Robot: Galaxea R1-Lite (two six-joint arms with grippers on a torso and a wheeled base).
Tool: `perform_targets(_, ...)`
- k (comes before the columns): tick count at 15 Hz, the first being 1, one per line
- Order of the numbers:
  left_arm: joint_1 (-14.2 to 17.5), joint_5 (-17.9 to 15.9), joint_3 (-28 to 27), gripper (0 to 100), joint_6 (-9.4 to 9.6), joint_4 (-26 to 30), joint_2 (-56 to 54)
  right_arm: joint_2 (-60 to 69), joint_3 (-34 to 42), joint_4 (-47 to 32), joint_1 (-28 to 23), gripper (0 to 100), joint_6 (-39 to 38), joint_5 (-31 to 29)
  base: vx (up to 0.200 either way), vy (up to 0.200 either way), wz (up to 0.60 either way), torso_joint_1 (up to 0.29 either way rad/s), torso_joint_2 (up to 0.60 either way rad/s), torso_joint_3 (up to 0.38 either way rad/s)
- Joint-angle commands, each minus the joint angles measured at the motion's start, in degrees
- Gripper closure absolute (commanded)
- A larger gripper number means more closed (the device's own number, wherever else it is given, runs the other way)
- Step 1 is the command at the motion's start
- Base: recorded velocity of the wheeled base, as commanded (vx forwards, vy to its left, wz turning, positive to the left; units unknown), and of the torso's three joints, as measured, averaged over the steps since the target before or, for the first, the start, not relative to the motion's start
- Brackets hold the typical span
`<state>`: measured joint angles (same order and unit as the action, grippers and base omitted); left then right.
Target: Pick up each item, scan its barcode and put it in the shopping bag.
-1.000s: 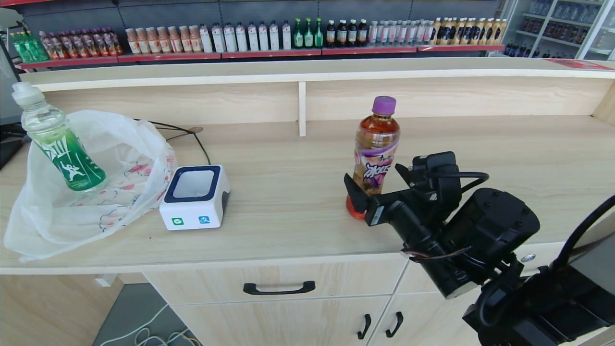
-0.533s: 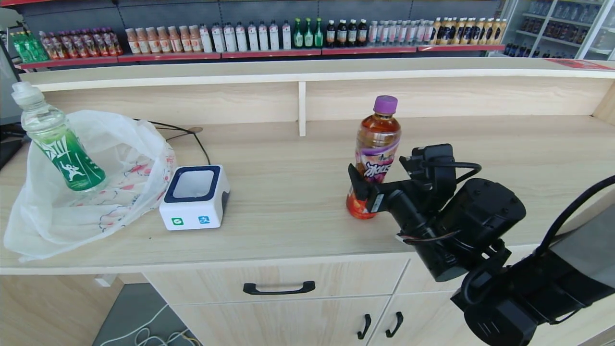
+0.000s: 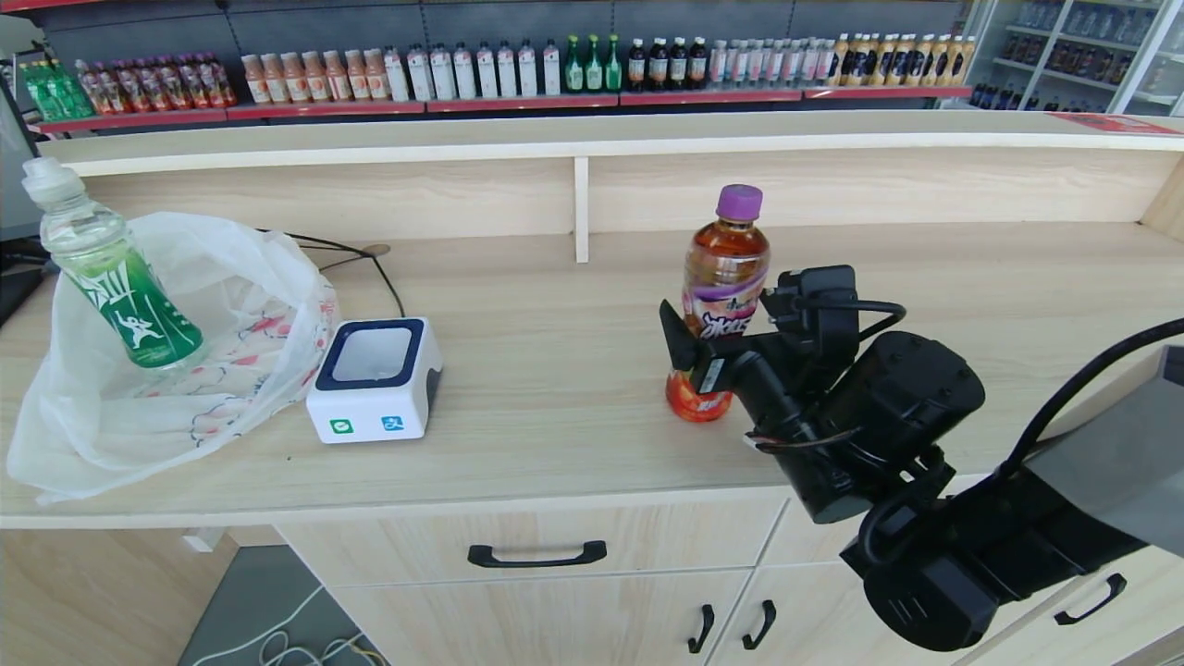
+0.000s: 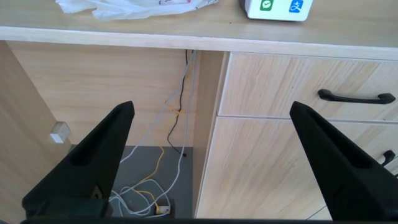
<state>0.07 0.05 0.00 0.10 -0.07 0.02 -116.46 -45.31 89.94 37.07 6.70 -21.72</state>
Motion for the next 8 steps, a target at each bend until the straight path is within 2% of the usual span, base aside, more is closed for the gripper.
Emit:
perform_targets(1, 0.0, 0.0, 0.0, 0, -0.01, 0.0, 0.0, -0.3, -0.6, 0.1, 0.1, 0, 0.1, 0.0, 0.000, 0.000, 0.00, 0.000, 0.00, 0.000)
perform_targets(4, 0.0, 0.0, 0.0, 0, -0.01, 0.0, 0.0, -0.5, -0.7, 0.1, 0.4, 0, 0.0, 0.1, 0.000, 0.000, 0.00, 0.000, 0.00, 0.000)
perform_targets(5, 0.0, 0.0, 0.0, 0, -0.01, 0.0, 0.0, -0.4, -0.7, 0.1, 0.5, 100, 0.0, 0.2, 0.000, 0.000, 0.00, 0.000, 0.00, 0.000)
perform_targets(8, 0.0, 0.0, 0.0, 0, -0.01, 0.0, 0.0, 0.0, -0.2, 0.1, 1.4, 100, -0.1, 0.2, 0.000, 0.000, 0.00, 0.000, 0.00, 0.000)
